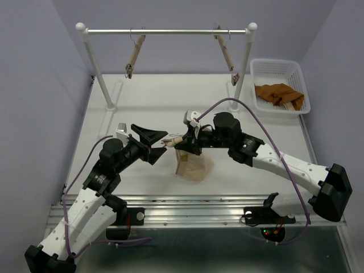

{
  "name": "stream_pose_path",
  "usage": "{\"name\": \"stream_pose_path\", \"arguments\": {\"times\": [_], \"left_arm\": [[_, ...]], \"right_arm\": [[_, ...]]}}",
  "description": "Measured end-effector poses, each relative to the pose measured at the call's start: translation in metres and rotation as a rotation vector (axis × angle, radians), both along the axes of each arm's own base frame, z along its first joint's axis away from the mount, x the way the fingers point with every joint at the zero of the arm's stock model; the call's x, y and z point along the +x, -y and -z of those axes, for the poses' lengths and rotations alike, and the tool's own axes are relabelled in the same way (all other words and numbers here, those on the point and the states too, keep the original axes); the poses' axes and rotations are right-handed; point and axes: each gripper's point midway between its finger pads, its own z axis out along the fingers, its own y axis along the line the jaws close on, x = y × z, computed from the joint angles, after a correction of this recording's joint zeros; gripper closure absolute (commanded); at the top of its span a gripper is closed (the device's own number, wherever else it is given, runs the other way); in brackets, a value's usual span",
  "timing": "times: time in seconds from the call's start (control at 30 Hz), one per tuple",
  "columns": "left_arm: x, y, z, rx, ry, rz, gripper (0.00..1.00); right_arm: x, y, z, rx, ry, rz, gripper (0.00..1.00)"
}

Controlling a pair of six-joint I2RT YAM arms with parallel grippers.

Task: Remove the underwear clipped to the hanger

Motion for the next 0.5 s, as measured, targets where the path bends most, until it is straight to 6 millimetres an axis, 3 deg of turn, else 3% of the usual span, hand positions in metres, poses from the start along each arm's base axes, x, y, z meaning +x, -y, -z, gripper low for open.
{"name": "stream_pose_path", "arguments": {"times": [0.17,0.5], "left_arm": [[0.0,0.0,0.002,-0.003,-0.011,-0.004,0.01],[-0.003,-0.002,0.001,-0.025,-0.019,-0.009,0.03]], "right_arm": [[-0.005,-0.005,0.001,-0.01,0.035,-0.005,0.99],[0.003,-0.007,0.015,-0.063,0.088,0.067,0.99]]}}
